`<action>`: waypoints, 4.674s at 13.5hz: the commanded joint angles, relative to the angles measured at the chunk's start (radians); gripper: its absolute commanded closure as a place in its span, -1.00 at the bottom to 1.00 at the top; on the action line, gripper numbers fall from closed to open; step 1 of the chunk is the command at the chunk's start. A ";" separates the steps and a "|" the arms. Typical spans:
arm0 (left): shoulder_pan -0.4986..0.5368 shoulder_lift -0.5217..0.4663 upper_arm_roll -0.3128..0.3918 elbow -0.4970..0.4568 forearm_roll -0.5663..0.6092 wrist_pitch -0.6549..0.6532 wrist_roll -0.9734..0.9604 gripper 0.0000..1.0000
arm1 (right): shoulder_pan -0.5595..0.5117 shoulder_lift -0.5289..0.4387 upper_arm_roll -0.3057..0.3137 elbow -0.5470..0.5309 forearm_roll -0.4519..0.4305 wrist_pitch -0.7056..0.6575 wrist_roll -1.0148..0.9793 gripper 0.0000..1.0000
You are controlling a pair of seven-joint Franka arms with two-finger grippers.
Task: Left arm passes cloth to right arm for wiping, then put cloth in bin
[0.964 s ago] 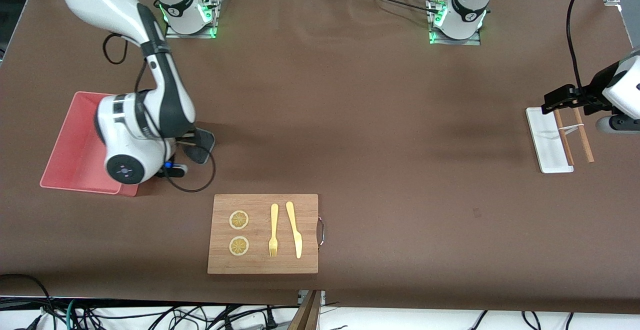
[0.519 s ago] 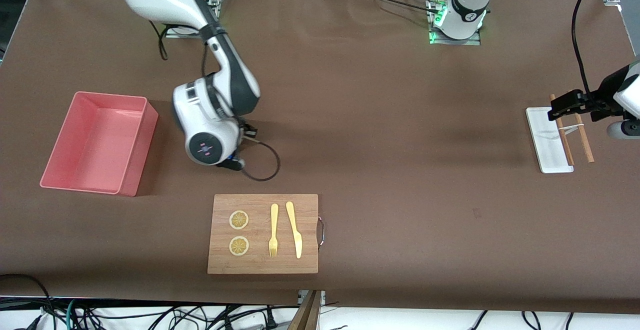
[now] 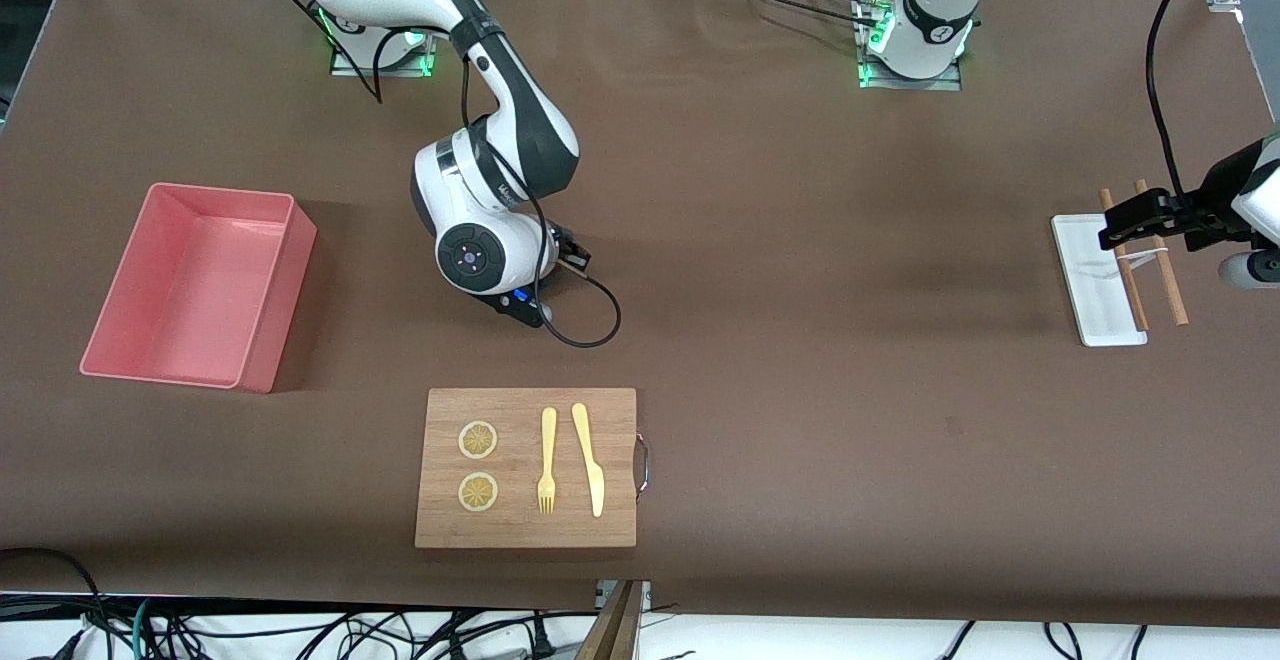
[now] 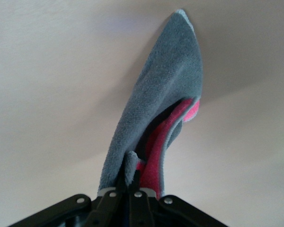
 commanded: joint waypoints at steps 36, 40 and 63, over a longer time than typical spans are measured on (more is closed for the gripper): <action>0.004 0.015 -0.002 0.038 0.011 0.017 0.001 -1.00 | -0.379 -0.198 -0.507 0.119 -0.500 -0.606 -1.358 1.00; 0.007 0.015 -0.002 0.039 0.010 0.017 0.001 -1.00 | -0.451 -0.110 -0.504 0.079 -0.490 -0.471 -1.454 1.00; 0.010 0.012 0.004 0.038 0.010 -0.077 -0.004 -1.00 | -0.413 -0.174 -0.419 0.245 -0.273 -0.655 -1.081 -1.00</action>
